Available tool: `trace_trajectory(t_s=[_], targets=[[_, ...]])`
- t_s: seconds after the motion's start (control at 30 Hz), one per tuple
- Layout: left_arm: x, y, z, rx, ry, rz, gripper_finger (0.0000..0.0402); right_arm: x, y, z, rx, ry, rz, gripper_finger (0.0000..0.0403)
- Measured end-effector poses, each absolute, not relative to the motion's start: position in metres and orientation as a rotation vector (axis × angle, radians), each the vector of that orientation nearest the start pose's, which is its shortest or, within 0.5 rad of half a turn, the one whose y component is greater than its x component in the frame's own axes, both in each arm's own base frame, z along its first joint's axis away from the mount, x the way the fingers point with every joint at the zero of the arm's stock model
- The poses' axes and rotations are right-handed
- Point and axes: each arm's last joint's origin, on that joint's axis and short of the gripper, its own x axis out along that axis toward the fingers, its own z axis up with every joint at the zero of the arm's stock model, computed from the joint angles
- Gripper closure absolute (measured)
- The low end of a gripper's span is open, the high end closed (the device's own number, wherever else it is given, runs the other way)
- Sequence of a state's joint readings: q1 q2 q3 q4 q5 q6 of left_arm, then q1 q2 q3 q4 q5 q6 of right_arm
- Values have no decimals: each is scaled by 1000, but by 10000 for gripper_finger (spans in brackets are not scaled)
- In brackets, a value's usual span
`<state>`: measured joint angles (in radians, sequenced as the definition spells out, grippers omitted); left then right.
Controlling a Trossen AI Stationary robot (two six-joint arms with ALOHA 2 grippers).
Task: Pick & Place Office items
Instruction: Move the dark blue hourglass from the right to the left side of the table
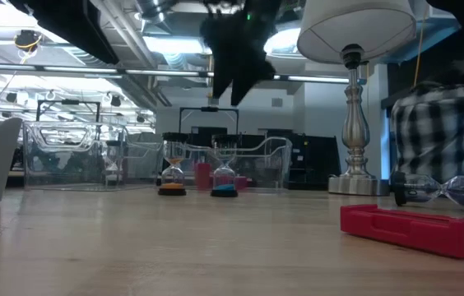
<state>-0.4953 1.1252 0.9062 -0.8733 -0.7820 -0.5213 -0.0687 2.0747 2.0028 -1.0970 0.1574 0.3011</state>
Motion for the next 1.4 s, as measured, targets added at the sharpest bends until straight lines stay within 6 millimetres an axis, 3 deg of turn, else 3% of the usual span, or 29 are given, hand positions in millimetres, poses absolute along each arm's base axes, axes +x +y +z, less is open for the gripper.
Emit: trace_trajectory(t_s=[0.13,0.23,0.6,0.93,1.2,1.4], targets=[[185,-77,268,142,779,453,160,427,-26,303,155,1169,-331,93],[185,-77,268,135,778,456,160,420,-20,303,122,1241,-322,99],[185,-77,268,118,771,466,160,395,10,273,94,1486,-353,110],[185,-77,268,117,770,467,160,319,55,272,164,1458,-451,110],[185,-77,268,122,766,472,160,252,81,250,358,1348,-598,111],[185,-77,269,129,759,482,160,234,80,225,435,1353,-765,111]])
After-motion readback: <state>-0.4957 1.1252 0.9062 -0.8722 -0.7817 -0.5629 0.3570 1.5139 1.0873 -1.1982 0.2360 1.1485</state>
